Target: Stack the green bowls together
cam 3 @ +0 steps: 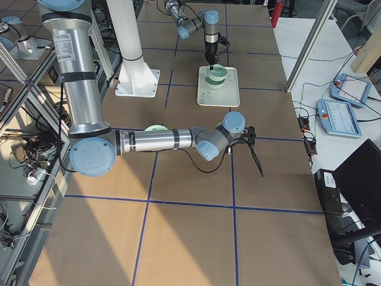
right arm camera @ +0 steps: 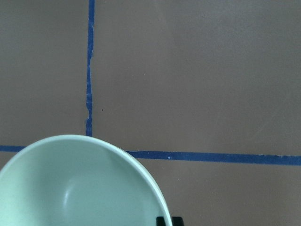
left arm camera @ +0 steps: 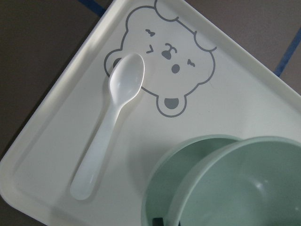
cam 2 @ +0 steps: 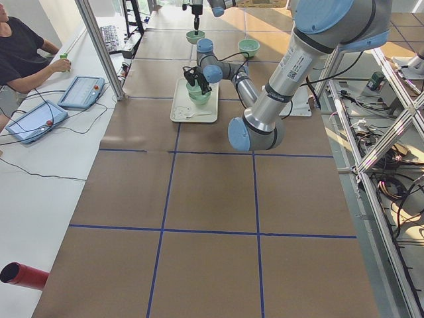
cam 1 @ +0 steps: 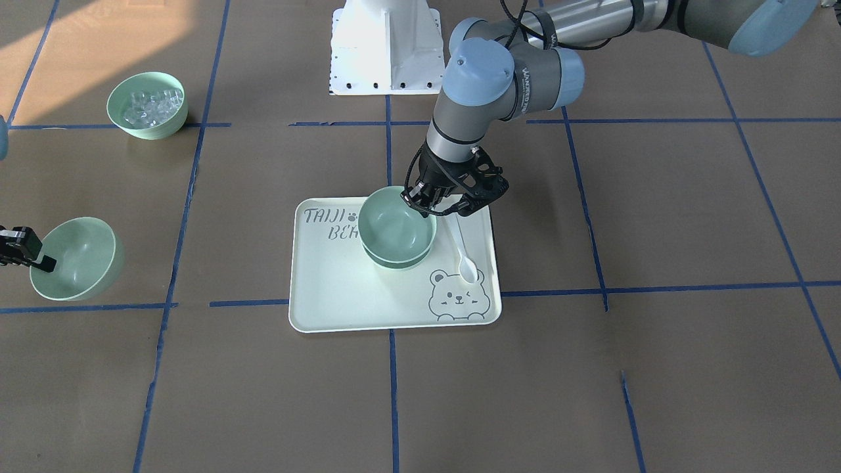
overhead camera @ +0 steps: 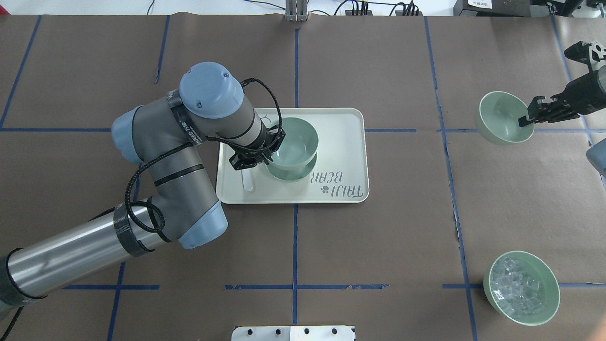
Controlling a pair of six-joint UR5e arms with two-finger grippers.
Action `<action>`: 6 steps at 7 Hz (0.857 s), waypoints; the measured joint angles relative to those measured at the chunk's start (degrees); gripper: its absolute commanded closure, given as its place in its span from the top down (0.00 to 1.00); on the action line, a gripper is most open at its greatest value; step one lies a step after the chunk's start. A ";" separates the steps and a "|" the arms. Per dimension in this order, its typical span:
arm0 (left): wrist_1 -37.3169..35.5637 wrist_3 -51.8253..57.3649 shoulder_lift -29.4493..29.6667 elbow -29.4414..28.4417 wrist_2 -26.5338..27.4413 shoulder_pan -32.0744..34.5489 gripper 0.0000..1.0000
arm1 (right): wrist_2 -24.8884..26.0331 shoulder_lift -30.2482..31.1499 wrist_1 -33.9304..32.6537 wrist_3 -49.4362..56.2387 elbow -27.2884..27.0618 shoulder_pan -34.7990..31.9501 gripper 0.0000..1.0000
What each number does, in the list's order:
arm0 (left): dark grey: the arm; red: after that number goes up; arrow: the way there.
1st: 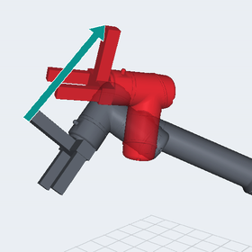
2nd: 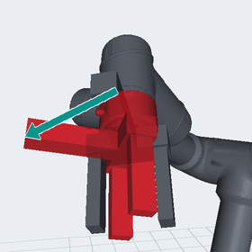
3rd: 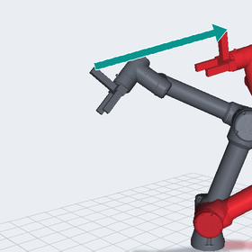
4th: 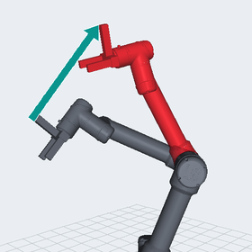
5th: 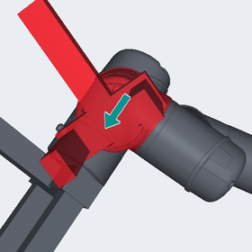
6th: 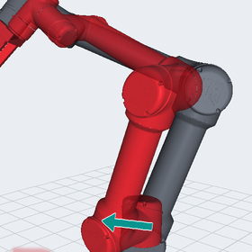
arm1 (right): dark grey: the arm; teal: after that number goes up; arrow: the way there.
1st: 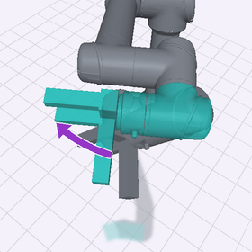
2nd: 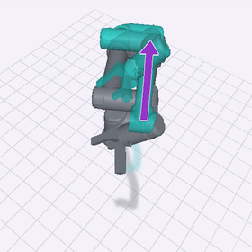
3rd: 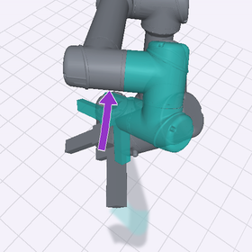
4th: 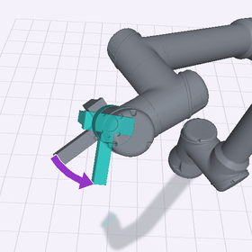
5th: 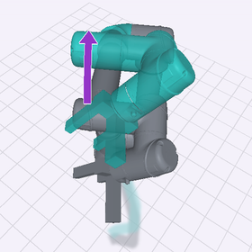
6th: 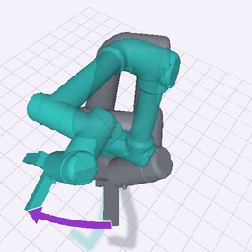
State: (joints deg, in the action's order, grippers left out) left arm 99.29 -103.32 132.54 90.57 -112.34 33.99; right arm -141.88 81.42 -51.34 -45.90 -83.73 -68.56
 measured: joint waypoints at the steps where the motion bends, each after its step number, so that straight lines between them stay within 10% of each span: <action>1: 0.06 0.65 -0.10 0.32 0.40 -0.01 1.00 | -0.32 -0.70 -0.64 -0.06 -0.18 -0.13 0.00; 6: -5.92 10.96 -5.35 9.90 0.47 5.95 1.00 | -0.88 -10.11 -5.80 -11.11 -2.91 2.28 0.00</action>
State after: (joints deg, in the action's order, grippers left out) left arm 93.36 -92.36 127.18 100.46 -111.87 39.93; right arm -142.76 71.31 -57.14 -57.01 -86.64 -66.27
